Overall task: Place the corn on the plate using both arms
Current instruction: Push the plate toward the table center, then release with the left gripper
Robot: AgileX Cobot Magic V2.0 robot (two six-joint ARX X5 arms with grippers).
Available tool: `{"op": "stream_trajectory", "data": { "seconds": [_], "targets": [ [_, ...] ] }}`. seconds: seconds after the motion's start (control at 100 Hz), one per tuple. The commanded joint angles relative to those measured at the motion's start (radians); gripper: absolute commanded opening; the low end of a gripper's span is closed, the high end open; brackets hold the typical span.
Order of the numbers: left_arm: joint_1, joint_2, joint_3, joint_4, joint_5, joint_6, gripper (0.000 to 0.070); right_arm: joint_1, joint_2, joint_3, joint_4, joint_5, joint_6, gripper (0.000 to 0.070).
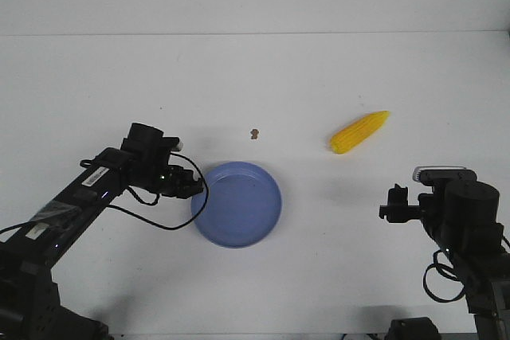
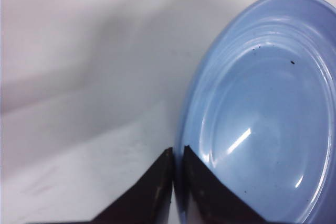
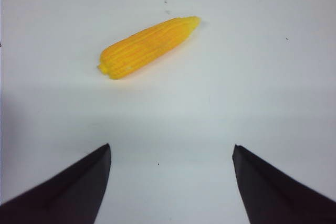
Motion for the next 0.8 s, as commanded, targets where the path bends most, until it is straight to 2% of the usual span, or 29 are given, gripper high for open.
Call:
{"op": "stream_trajectory", "data": {
  "seconds": [0.0, 0.19, 0.79],
  "targets": [
    [-0.011, 0.002, 0.009, 0.006, -0.003, 0.018, 0.0004, 0.001, 0.006, 0.018, 0.01, 0.0, 0.007, 0.0489],
    [-0.034, 0.002, 0.007, 0.019, -0.059, 0.023, 0.0004, 0.001, 0.006, 0.018, 0.011, -0.001, 0.007, 0.0489],
    [-0.046, 0.006, -0.058, 0.08, -0.059, 0.019, 0.0013, 0.001, 0.006, 0.018, 0.011, -0.001, 0.007, 0.0489]
  ]
}}
